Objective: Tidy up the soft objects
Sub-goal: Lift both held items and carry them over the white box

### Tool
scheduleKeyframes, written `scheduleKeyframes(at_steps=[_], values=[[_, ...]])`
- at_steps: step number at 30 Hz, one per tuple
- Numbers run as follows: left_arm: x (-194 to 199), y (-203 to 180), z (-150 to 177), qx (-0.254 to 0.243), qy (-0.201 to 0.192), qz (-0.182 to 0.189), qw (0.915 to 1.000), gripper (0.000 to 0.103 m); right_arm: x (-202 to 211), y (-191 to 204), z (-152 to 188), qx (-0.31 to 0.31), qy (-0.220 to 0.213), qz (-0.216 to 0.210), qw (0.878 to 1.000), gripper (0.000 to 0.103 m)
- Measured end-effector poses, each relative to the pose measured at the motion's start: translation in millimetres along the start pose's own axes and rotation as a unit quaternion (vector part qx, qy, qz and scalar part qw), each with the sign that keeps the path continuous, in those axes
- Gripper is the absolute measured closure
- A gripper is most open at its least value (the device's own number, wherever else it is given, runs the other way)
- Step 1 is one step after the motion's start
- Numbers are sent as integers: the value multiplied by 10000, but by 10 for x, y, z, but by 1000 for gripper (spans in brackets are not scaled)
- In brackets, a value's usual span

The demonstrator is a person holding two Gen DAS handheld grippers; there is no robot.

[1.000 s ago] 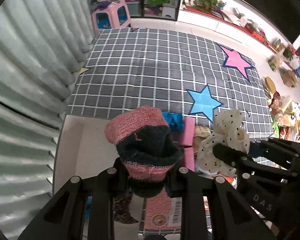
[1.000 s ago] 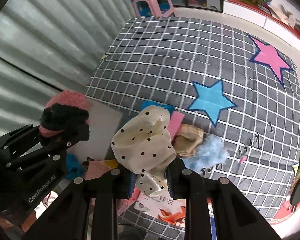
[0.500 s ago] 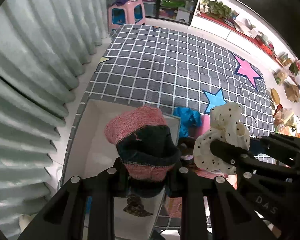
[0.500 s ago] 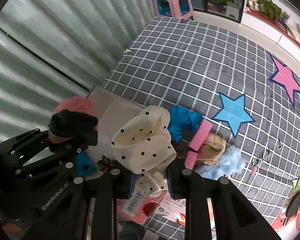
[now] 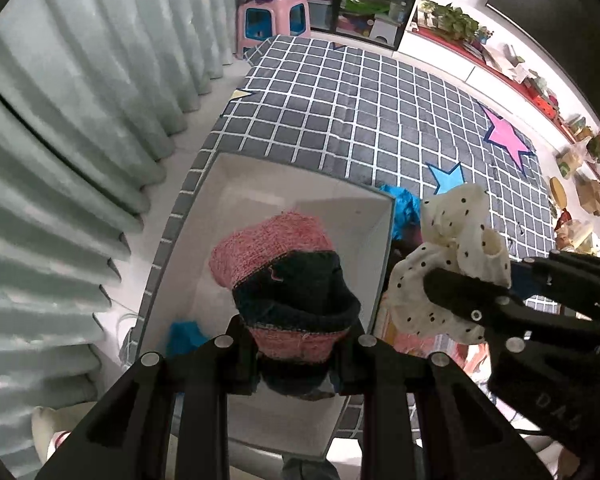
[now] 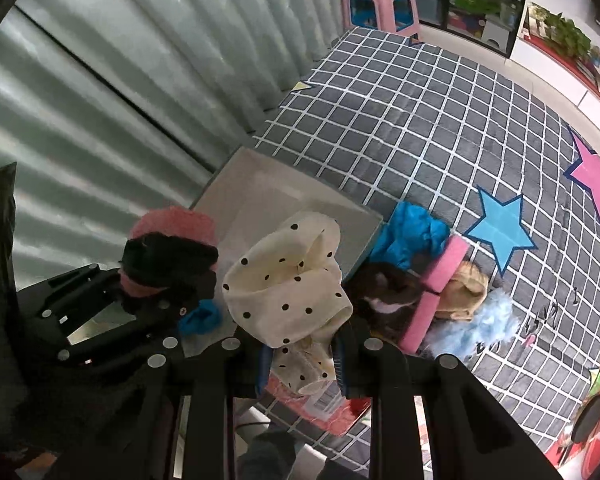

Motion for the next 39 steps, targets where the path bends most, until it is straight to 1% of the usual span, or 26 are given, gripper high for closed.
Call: scheduleKeyframes(at_steps=[10, 19, 27, 39], values=[[8, 202, 341, 133, 113, -2, 9998, 76, -19, 206, 235, 43, 94, 10, 9999, 77], [19, 417, 570, 240, 184, -10, 9995, 76, -79, 485, 350, 173, 173, -16, 9997, 77], [0, 548, 679, 291, 248, 1, 9993, 76, -164, 636, 421, 205, 278, -5, 9994, 77], [-67, 607, 704, 309, 328, 30, 9990, 76, -261, 699, 424, 174, 350, -6, 9992, 77]])
Point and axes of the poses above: each gripper's, at about its wrist camera, not at the fingertips, and x roughly against the way its jaws point, y to its left, z to its underside, the point moved 7 cm from there along -x, roughly the way its jaws point, and after that the axes turned 8 degrees about z, right-handed, at the moved point
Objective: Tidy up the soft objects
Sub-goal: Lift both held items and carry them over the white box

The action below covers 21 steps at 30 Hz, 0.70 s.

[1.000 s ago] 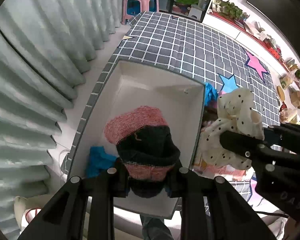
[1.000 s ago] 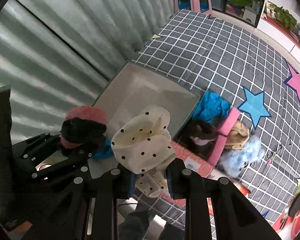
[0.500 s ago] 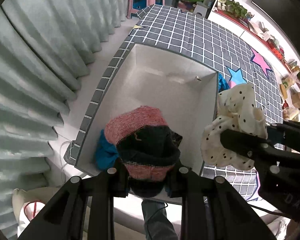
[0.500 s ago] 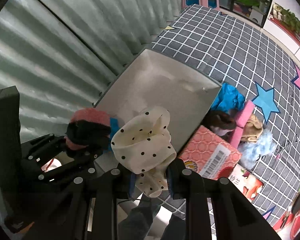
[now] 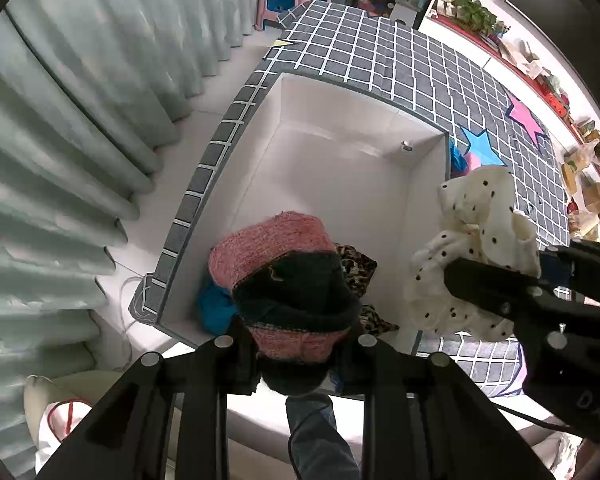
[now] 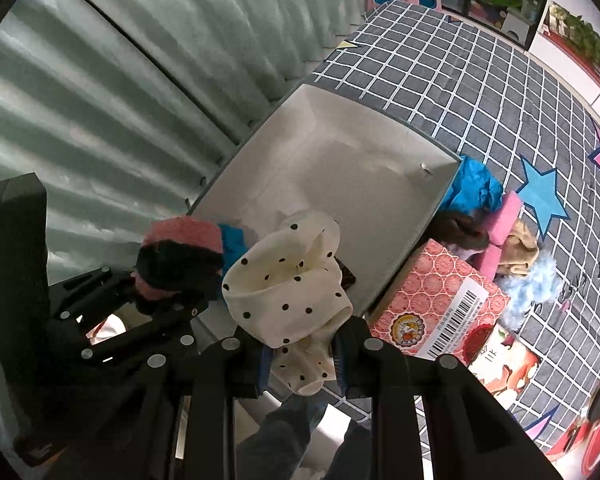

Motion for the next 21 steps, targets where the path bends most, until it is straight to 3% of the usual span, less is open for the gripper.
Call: scheduleKeyframes(at_steps=[21], values=[[-160, 21, -96, 0, 144, 95, 9999, 76, -138, -15, -89, -90, 176, 10, 9998, 77]])
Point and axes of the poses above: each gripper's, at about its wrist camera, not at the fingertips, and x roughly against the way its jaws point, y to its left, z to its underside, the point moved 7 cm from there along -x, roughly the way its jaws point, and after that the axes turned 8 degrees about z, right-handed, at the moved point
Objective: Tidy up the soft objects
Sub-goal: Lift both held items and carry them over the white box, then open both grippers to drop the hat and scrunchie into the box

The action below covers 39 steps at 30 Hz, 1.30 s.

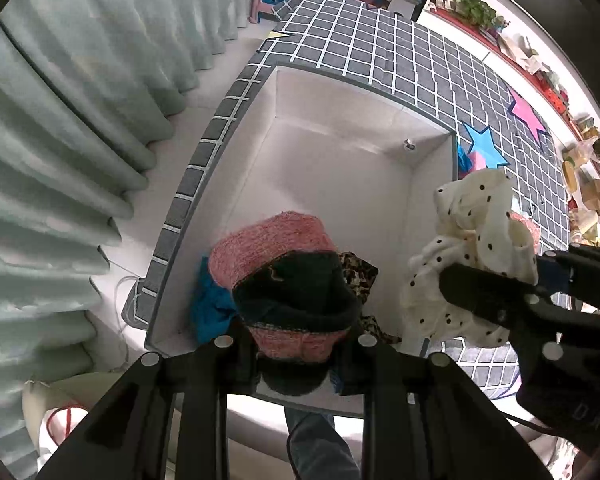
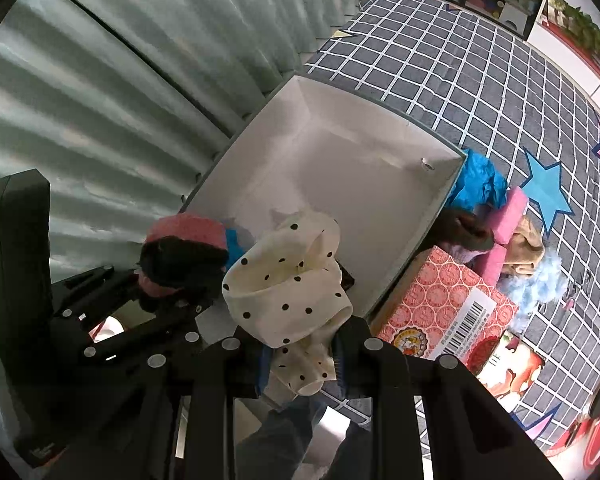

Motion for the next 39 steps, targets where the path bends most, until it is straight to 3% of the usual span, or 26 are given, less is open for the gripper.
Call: scheduleKeyframes(at_steps=[25, 39], values=[[-398, -11, -510, -104, 272, -111, 9995, 76, -281, -243, -483, -341, 203, 34, 9992, 77], [-573, -18, -609, -77, 437, -177, 9989, 74, -508, -324, -628, -587, 369, 33, 9976, 77]])
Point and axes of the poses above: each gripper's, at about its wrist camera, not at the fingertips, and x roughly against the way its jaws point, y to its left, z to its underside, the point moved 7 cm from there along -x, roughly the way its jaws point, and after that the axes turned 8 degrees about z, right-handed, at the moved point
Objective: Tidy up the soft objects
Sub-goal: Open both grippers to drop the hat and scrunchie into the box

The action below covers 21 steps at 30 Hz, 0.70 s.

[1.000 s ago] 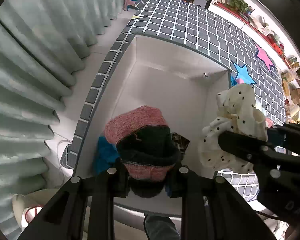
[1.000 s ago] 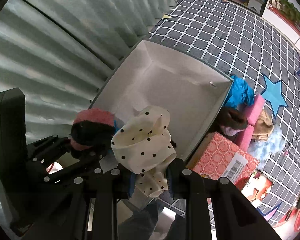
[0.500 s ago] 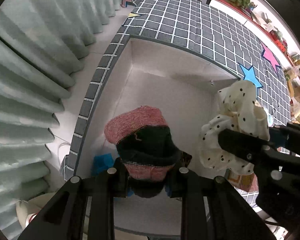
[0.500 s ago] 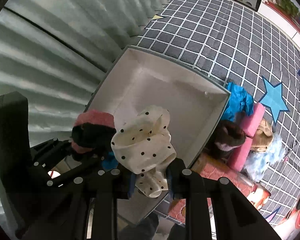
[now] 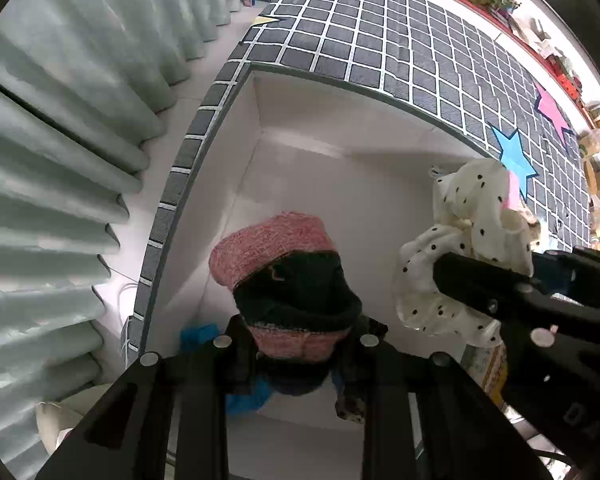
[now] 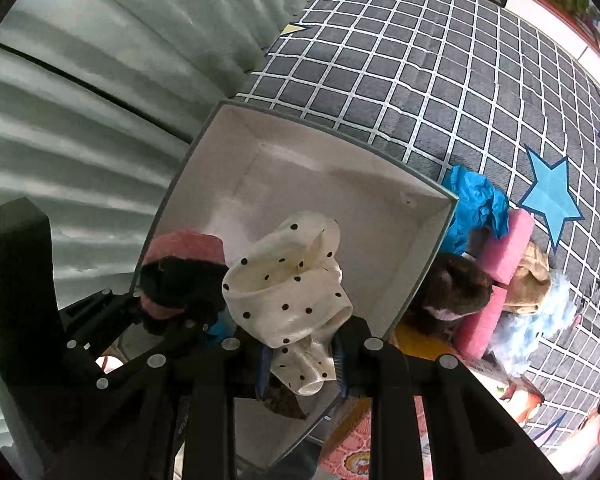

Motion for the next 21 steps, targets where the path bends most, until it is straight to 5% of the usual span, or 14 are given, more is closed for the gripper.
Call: scheduleKeyframes(at_steps=[7, 11, 12, 14, 19, 21], values=[[-28, -25, -13, -64, 47, 53, 10000, 66, -58, -34, -9, -77, 72, -53, 9999, 77], [-11, -38, -27, -35, -22, 41, 10000, 38, -68, -46, -23, -112, 78, -99, 9999, 74], [-3, -34, -30, 12, -33, 57, 10000, 30, -61, -60, -25, -143, 58, -92, 9998, 70], [7, -21, -40, 103, -45, 88, 9999, 24, -41, -79, -27, -185, 29, -110, 9998, 43], [56, -15, -62, 213, -131, 164, 9996, 17, 36, -118, -53, -224, -24, -101, 9997, 41], [75, -30, -63, 198, -170, 133, 9996, 4, 79, -146, -61, -270, -50, -58, 9996, 21]])
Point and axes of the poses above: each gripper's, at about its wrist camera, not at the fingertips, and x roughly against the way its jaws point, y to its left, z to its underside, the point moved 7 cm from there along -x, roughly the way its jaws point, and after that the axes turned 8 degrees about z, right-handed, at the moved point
